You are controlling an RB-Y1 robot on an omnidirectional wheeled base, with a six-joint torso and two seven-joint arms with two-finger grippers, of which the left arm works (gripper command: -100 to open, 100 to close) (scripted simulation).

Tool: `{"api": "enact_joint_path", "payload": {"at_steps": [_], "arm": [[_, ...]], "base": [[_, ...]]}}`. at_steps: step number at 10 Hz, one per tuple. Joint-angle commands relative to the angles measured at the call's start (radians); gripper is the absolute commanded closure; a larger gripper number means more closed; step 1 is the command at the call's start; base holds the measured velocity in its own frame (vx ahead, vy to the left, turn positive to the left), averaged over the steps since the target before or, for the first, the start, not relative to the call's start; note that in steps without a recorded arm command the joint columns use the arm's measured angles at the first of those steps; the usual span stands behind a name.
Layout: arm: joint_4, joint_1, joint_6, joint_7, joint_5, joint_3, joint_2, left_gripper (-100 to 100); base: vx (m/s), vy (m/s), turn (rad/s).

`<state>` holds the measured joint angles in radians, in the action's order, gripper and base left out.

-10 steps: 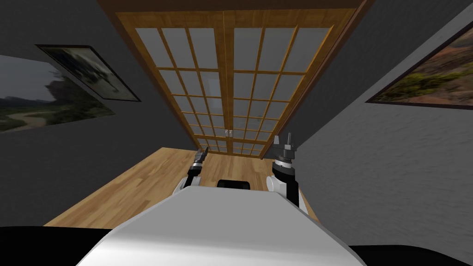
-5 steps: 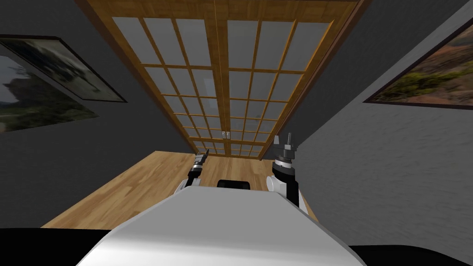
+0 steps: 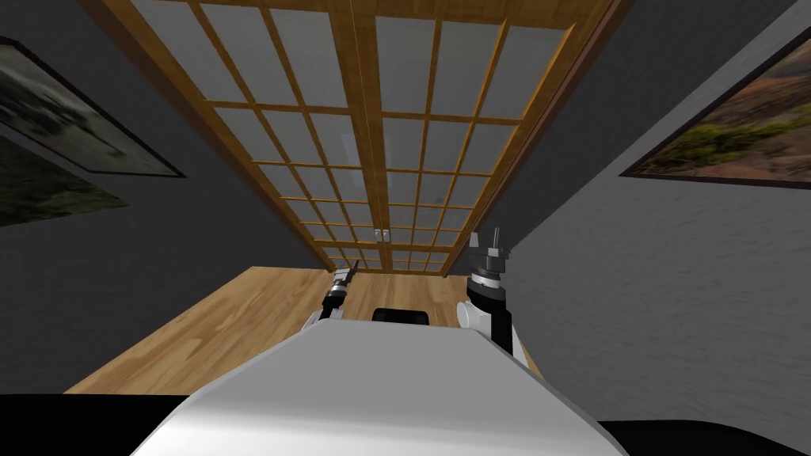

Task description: Pull the door open

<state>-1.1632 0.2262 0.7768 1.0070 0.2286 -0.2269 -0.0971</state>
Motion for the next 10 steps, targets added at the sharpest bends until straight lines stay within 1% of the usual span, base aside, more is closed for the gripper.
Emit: {"api": "enact_joint_path", "payload": {"at_steps": [1, 4, 5, 6, 7, 9, 10], "arm": [[0.039, -0.009, 0.011, 0.031, 0.008, -0.009, 0.0, -100], [0.089, -0.022, 0.021, 0.075, 0.021, -0.022, 0.003, -100], [0.121, -0.031, 0.028, 0.103, 0.029, -0.031, 0.005, -100], [0.137, -0.035, 0.031, 0.117, 0.033, -0.035, 0.006, -100], [0.162, -0.042, 0.037, 0.14, 0.04, -0.041, 0.008, -100], [0.187, -0.049, 0.042, 0.163, 0.046, -0.048, 0.01, -100], [0.211, -0.056, 0.047, 0.183, 0.052, -0.054, 0.012, -100]], "base": [[0.133, -0.016, -0.051], [0.104, -0.01, -0.053], [0.134, -0.016, -0.067], [0.14, -0.01, -0.076], [0.164, -0.02, -0.075], [0.135, -0.007, -0.051], [0.132, -0.002, -0.069]]}}
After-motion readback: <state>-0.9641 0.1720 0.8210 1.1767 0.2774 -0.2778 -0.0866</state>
